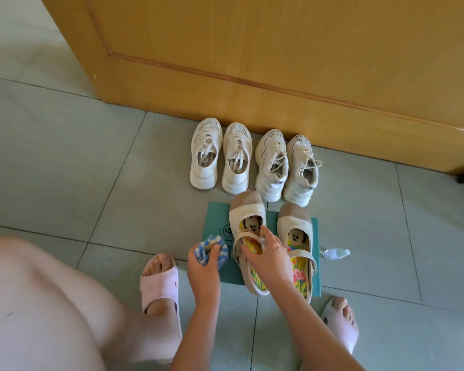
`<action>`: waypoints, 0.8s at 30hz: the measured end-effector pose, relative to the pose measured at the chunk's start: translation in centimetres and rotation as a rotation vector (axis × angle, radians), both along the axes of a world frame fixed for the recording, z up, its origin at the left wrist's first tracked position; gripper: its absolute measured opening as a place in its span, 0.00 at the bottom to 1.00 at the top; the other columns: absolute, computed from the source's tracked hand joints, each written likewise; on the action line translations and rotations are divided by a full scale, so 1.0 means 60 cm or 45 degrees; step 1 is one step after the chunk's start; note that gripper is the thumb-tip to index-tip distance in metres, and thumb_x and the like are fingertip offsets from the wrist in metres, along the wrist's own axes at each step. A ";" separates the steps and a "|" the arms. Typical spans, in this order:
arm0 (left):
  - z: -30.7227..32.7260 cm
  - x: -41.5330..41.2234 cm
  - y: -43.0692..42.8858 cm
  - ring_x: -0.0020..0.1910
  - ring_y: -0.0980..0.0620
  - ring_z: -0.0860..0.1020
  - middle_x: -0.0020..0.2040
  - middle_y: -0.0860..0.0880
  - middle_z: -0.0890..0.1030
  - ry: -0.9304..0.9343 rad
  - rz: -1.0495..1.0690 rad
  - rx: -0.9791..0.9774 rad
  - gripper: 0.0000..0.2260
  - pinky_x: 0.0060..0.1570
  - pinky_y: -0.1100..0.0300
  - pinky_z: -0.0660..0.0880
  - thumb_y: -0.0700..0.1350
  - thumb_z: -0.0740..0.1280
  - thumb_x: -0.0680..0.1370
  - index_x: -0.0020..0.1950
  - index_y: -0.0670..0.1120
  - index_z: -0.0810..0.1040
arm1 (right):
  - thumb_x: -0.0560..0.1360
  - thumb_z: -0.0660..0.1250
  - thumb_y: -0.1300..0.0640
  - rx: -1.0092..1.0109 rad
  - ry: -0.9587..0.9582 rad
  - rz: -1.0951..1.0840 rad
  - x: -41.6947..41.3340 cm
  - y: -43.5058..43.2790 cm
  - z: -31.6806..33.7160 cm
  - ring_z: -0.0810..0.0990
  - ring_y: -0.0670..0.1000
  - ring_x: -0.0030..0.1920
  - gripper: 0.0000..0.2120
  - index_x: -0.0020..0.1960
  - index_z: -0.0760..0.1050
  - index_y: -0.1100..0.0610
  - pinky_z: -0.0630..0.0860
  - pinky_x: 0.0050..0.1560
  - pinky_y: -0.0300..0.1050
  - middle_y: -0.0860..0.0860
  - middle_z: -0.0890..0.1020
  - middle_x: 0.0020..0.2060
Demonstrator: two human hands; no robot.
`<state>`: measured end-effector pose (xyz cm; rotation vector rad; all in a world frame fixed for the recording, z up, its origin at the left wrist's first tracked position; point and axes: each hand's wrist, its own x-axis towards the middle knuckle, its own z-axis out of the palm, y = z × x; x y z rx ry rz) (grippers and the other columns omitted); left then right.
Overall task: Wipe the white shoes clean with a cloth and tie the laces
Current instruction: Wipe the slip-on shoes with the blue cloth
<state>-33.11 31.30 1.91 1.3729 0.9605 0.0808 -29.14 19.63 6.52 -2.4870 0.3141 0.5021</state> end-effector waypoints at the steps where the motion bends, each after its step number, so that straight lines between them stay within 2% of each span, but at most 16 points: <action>1: 0.002 -0.008 -0.010 0.43 0.49 0.79 0.45 0.46 0.80 -0.018 -0.051 -0.017 0.08 0.39 0.65 0.73 0.42 0.70 0.75 0.51 0.45 0.74 | 0.74 0.65 0.41 0.011 -0.002 -0.005 0.000 -0.001 0.000 0.73 0.52 0.62 0.32 0.73 0.60 0.50 0.73 0.55 0.45 0.48 0.72 0.66; 4: 0.002 -0.029 -0.044 0.43 0.50 0.80 0.44 0.46 0.81 -0.025 -0.232 -0.049 0.07 0.39 0.66 0.75 0.42 0.71 0.74 0.50 0.44 0.75 | 0.74 0.65 0.42 0.032 0.012 -0.008 0.000 -0.004 0.003 0.72 0.52 0.64 0.32 0.74 0.60 0.50 0.71 0.55 0.44 0.48 0.71 0.67; 9: -0.001 -0.060 -0.065 0.41 0.51 0.80 0.42 0.48 0.81 0.040 -0.372 -0.057 0.07 0.37 0.66 0.74 0.41 0.71 0.73 0.48 0.45 0.76 | 0.73 0.66 0.43 0.110 0.023 -0.016 0.002 -0.011 0.002 0.71 0.51 0.64 0.32 0.73 0.62 0.51 0.73 0.57 0.46 0.48 0.72 0.66; 14: 0.008 -0.074 -0.064 0.42 0.55 0.78 0.43 0.51 0.79 0.131 -0.461 0.030 0.07 0.36 0.73 0.73 0.41 0.70 0.75 0.50 0.46 0.73 | 0.73 0.67 0.44 0.168 0.035 -0.040 0.003 -0.014 0.003 0.71 0.51 0.65 0.32 0.73 0.62 0.51 0.74 0.58 0.48 0.48 0.73 0.66; 16: 0.006 -0.078 -0.055 0.42 0.57 0.77 0.43 0.51 0.78 0.169 -0.552 0.065 0.08 0.36 0.73 0.72 0.43 0.70 0.75 0.51 0.46 0.72 | 0.73 0.67 0.44 0.183 0.040 -0.042 0.003 -0.015 0.003 0.71 0.51 0.65 0.32 0.73 0.62 0.50 0.74 0.59 0.49 0.48 0.72 0.67; 18: 0.002 -0.084 -0.046 0.43 0.55 0.77 0.45 0.50 0.78 0.238 -0.634 0.088 0.10 0.37 0.71 0.71 0.44 0.70 0.75 0.51 0.46 0.72 | 0.73 0.67 0.44 0.192 0.046 -0.046 0.003 -0.015 0.004 0.70 0.52 0.66 0.32 0.73 0.62 0.50 0.73 0.60 0.49 0.48 0.72 0.67; 20: -0.002 -0.089 -0.041 0.46 0.51 0.77 0.47 0.48 0.78 0.286 -0.653 0.093 0.11 0.41 0.66 0.71 0.46 0.70 0.74 0.52 0.46 0.72 | 0.73 0.67 0.44 0.193 0.048 -0.043 0.002 -0.016 0.005 0.70 0.52 0.66 0.32 0.73 0.62 0.50 0.74 0.60 0.50 0.49 0.72 0.67; 24: 0.002 -0.081 -0.031 0.42 0.53 0.76 0.44 0.48 0.78 0.287 -0.520 0.044 0.10 0.35 0.69 0.70 0.43 0.71 0.74 0.50 0.44 0.73 | 0.73 0.68 0.46 0.245 0.068 -0.049 0.002 -0.022 0.007 0.74 0.52 0.62 0.30 0.72 0.64 0.51 0.74 0.56 0.46 0.50 0.75 0.64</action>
